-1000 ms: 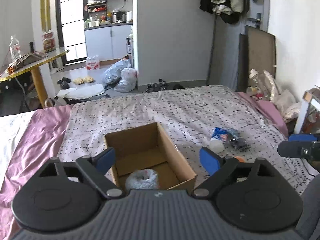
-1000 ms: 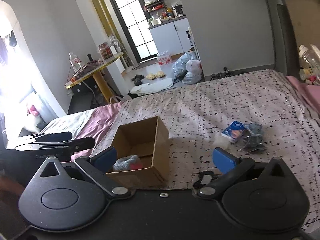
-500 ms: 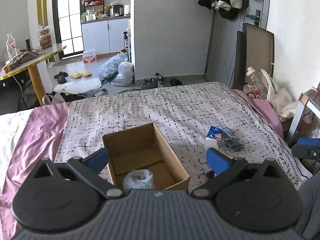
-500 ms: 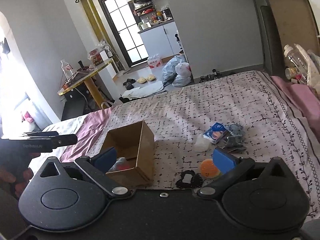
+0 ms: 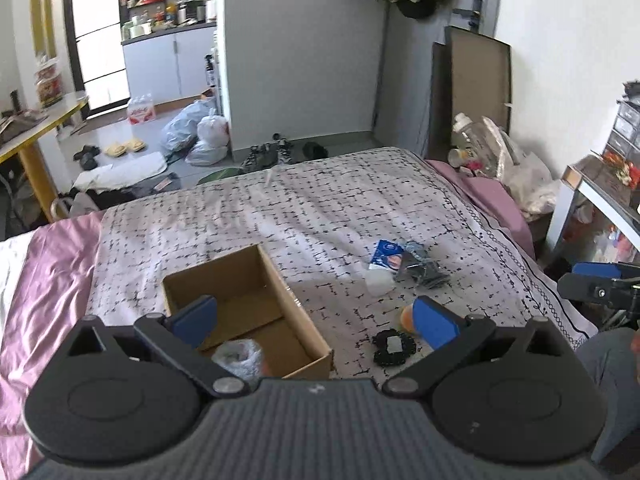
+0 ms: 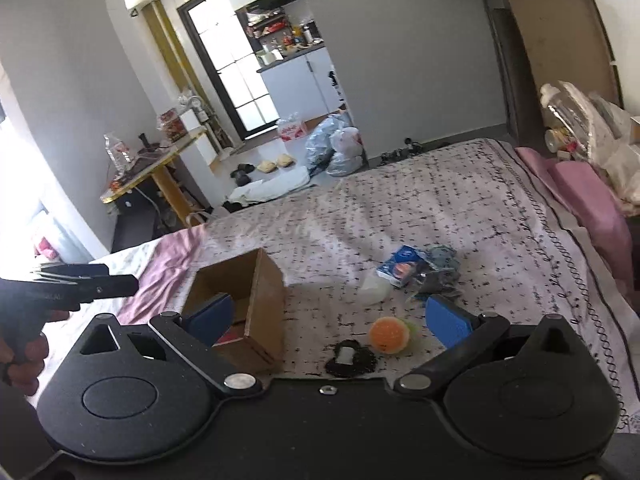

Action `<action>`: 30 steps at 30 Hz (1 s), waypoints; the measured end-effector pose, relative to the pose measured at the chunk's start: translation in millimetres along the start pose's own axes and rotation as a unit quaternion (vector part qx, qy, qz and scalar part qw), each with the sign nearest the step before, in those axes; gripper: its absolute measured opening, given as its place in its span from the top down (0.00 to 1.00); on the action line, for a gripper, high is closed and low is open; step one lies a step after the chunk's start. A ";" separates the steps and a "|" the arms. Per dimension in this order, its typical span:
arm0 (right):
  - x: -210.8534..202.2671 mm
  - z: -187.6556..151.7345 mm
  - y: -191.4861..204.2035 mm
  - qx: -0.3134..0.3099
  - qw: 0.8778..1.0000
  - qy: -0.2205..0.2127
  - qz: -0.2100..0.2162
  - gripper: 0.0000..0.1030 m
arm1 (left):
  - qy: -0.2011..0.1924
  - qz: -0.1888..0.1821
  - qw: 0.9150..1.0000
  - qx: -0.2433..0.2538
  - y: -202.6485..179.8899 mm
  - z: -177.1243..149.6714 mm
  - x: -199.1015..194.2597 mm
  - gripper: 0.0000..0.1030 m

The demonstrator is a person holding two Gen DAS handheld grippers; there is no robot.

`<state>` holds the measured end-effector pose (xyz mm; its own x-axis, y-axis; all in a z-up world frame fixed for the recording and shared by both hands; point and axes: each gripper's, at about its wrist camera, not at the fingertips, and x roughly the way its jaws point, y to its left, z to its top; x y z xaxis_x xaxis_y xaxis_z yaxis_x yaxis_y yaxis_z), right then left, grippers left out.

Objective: Organize soft objects
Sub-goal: 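Move left gripper to the black scrunchie while right gripper approaches the orange burger plush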

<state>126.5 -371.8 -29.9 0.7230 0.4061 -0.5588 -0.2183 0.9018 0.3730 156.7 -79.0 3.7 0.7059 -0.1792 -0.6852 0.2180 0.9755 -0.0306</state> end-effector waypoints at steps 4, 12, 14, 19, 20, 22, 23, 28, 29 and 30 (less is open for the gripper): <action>7.4 -5.1 -14.9 0.013 1.000 0.014 -0.003 0.00 | 0.010 -0.017 1.000 0.010 -8.9 4.7 23.4 0.00; 27.7 -15.8 -37.4 0.029 0.999 0.027 -0.033 0.00 | 0.031 -0.056 0.997 0.039 -28.3 6.7 66.8 0.00; 32.5 -18.8 -41.9 0.032 0.999 0.032 -0.029 0.00 | 0.037 -0.067 0.995 0.055 -37.6 4.2 77.7 0.00; 49.3 -25.0 -48.2 0.037 0.998 0.047 -0.024 0.00 | 0.045 -0.076 0.992 0.095 -56.3 -3.3 100.9 0.00; 53.8 -25.8 -49.1 0.037 0.998 0.053 -0.025 0.00 | 0.047 -0.076 0.991 0.099 -58.5 -4.3 105.7 0.00; 61.5 -27.2 -51.1 0.039 0.997 0.061 -0.027 0.00 | 0.053 -0.084 0.991 0.095 -59.6 -6.7 115.6 0.00; 64.2 -27.7 -52.2 0.041 0.997 0.061 -0.027 0.00 | 0.056 -0.088 0.990 0.091 -59.8 -8.5 122.4 0.00; 76.7 -27.9 -60.7 0.050 0.996 0.060 -0.030 0.00 | 0.068 -0.091 0.990 0.088 -61.6 -16.4 148.2 0.01; 78.7 -27.9 -63.0 0.055 0.996 0.060 -0.033 0.00 | 0.071 -0.093 0.989 0.087 -62.1 -17.6 153.0 0.01; 80.8 -27.7 -66.2 0.062 0.996 0.059 -0.035 0.00 | 0.077 -0.094 0.989 0.087 -63.8 -18.9 157.2 0.01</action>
<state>181.2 -394.5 -120.3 0.6499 0.3638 -0.6673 -0.0818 0.9064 0.4145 241.1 -167.0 -115.8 0.5348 -0.3201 -0.7820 0.4575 0.8878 -0.0505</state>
